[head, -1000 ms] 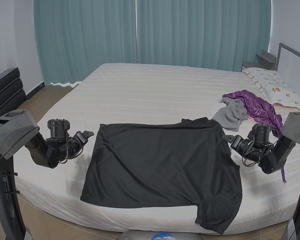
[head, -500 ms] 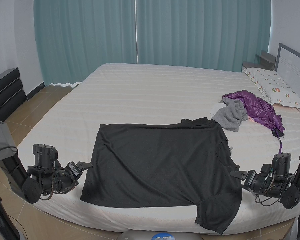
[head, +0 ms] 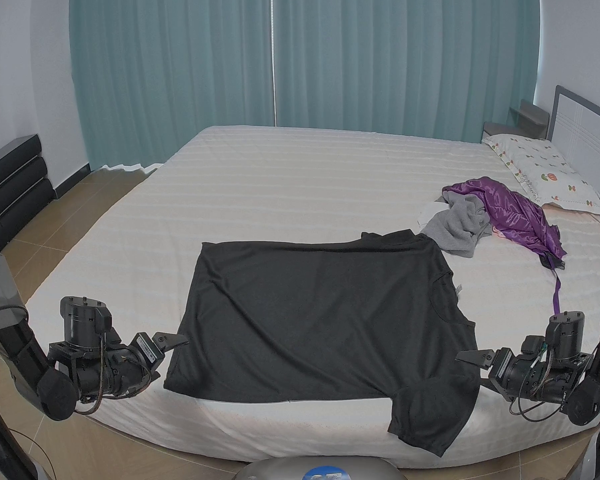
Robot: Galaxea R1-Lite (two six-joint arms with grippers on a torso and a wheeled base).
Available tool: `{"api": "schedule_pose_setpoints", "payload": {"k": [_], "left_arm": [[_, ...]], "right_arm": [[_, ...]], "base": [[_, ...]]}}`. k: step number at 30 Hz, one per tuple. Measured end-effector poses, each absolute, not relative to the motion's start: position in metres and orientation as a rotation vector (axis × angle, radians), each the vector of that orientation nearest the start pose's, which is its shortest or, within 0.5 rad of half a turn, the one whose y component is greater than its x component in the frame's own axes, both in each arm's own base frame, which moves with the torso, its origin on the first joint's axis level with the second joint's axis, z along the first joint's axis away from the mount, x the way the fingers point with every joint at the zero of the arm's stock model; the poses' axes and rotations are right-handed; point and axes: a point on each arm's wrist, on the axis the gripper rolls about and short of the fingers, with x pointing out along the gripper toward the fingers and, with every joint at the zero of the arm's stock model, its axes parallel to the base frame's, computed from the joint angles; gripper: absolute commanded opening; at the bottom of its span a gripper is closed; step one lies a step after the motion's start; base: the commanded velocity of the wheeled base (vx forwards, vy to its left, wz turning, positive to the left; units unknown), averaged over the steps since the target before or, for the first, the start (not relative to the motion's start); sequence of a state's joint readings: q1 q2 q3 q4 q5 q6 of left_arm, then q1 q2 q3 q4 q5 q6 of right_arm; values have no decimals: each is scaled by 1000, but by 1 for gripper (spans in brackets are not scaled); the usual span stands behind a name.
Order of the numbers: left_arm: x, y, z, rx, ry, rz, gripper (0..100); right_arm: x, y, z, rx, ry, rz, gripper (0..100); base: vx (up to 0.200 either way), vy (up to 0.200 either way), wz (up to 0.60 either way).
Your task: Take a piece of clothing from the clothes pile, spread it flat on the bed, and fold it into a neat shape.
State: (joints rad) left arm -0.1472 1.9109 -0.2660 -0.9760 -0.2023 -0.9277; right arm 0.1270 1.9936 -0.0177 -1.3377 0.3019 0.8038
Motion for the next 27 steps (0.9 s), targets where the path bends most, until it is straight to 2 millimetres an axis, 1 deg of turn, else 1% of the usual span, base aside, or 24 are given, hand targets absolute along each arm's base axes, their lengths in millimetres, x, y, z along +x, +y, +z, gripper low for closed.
{"api": "schedule_pose_setpoints", "payload": {"k": [8,12,20,27], "left_arm": [[240,-43,43,-937,755,-11,100],[240,-46,43,-935,761,-24,100],[239,-48,43,-937,761,-26,100],[238,-48,44,-936,758,-17,100]], "right_arm": [[202,34,23,815,779,143,100],[202,35,23,814,779,142,100],[202,35,23,812,778,144,100],[202,35,22,813,779,142,100]], "base": [[0,0,0],[0,-200,0],[0,-200,0],[0,0,0]]}}
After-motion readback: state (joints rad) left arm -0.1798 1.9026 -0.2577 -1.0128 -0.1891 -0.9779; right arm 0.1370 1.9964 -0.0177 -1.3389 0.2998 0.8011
